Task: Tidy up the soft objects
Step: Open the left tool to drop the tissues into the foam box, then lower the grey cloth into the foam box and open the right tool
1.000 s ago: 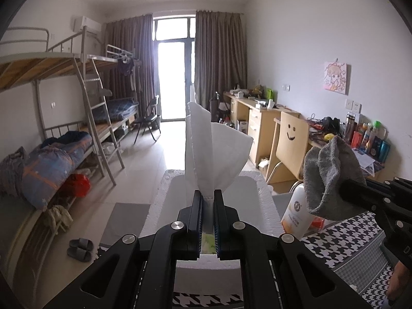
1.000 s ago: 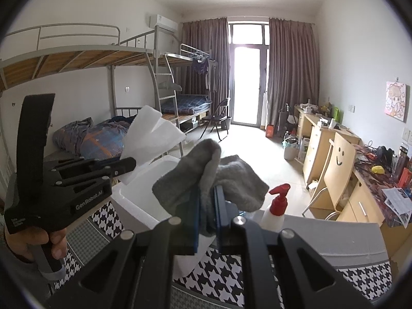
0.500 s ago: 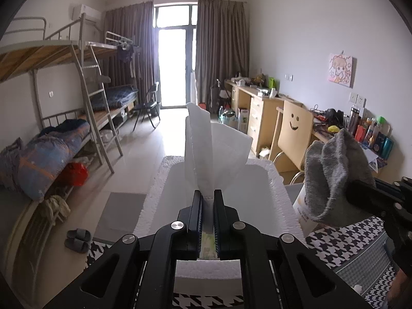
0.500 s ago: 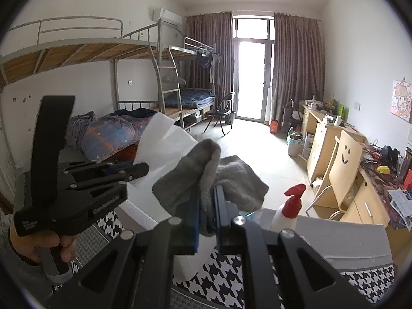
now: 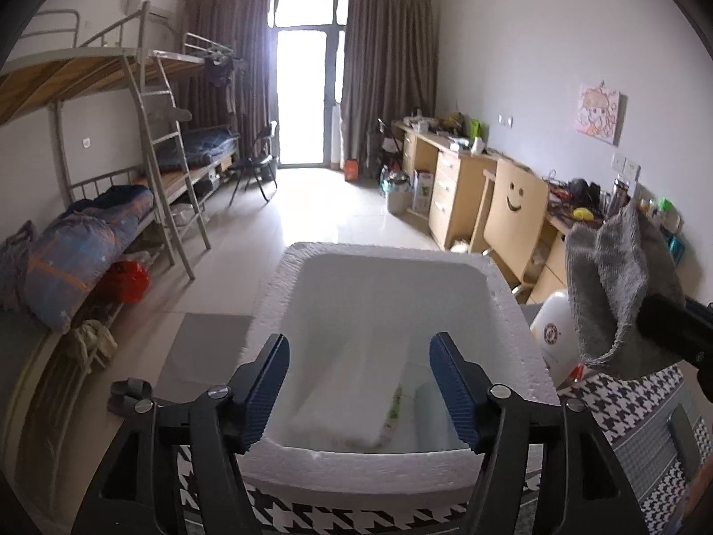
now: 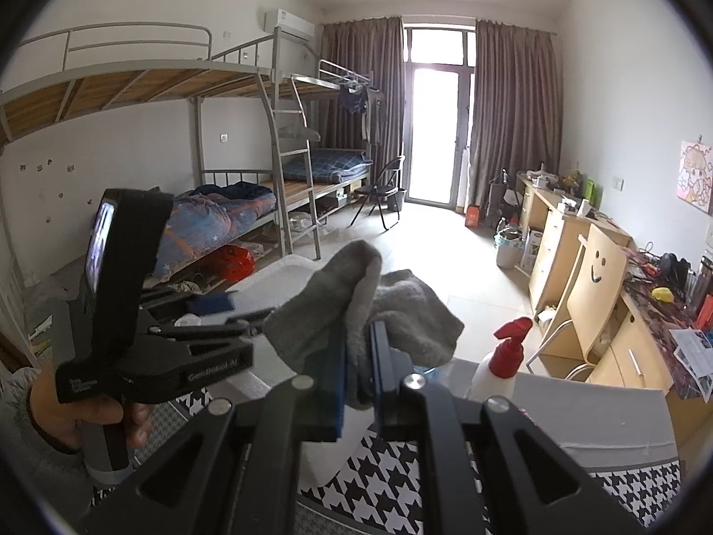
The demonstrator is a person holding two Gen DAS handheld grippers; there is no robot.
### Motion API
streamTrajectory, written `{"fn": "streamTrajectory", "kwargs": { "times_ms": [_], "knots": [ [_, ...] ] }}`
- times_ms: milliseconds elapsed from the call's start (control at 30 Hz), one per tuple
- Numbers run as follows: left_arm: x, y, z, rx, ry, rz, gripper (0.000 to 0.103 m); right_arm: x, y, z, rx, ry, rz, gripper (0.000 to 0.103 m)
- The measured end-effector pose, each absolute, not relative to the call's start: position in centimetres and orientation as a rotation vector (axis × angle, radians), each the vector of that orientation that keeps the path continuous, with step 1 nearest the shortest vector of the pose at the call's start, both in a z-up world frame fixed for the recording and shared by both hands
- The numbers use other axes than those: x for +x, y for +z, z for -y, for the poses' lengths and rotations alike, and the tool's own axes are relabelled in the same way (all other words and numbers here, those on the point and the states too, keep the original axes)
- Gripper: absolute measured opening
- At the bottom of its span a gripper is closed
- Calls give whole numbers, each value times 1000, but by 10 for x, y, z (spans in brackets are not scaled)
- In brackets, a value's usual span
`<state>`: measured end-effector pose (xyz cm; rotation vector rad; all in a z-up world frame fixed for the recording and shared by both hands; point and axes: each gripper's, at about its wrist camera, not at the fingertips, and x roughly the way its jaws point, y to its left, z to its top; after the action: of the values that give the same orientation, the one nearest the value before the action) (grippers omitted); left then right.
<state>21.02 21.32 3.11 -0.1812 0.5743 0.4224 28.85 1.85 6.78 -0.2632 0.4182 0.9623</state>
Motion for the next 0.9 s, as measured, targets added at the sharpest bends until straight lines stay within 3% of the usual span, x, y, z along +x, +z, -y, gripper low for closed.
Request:
{"fn": "streamTrajectory", "kwargs": {
  "times_ms": [67,433,900],
  "knots": [
    [207,34,-214,-194,438,-560,79,291,67,-19,-264,961,-422,13],
    [184,52,-208,-177,499,-470,102,290,64,-27,-275,982,-419,13],
    [159,55,-214,-181,557,-448,102,286,62,-45,-299,1033,-425,13]
  ]
}}
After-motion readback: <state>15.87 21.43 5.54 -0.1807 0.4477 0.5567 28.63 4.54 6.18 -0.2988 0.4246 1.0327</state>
